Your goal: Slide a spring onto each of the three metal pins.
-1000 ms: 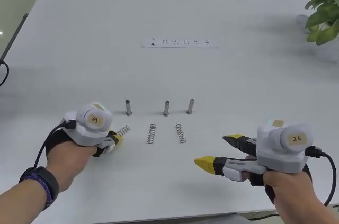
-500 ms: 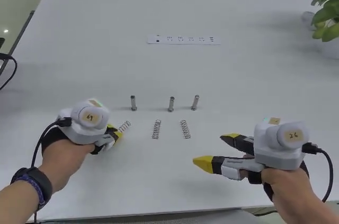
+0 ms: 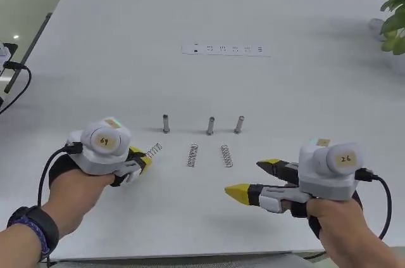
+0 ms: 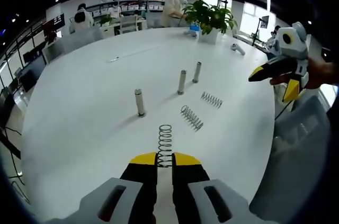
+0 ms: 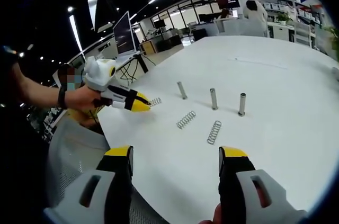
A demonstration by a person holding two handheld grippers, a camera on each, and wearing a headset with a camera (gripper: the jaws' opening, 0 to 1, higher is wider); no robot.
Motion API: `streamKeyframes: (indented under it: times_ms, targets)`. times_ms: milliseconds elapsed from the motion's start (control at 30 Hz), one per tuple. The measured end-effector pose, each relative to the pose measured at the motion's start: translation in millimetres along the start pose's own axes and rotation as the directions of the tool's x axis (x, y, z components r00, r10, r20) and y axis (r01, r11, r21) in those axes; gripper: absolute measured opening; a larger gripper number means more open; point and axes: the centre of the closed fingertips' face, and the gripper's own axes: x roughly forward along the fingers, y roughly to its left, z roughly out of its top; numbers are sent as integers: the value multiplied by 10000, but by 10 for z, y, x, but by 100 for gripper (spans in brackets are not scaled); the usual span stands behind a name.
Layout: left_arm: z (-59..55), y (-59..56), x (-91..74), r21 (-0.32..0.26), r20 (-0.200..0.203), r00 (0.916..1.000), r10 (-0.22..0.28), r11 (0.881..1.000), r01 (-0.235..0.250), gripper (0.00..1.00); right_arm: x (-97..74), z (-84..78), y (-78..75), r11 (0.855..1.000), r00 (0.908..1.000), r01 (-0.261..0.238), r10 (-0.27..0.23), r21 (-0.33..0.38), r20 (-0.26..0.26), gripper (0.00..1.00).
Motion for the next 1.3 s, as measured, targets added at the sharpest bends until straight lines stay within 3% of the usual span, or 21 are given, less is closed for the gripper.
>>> streamKeyframes:
  times_ms: [933, 1300]
  targets:
    - [300, -558, -93, 646, 689, 9939, -863, 9945, 819, 2, 365, 228, 242, 9964, 9962, -834, 829, 171, 257, 57]
    - [385, -690, -115, 875, 869, 9905, -1064, 9913, 988, 2, 465, 314, 279, 9919, 9924, -1144, 1116, 548, 515, 53]
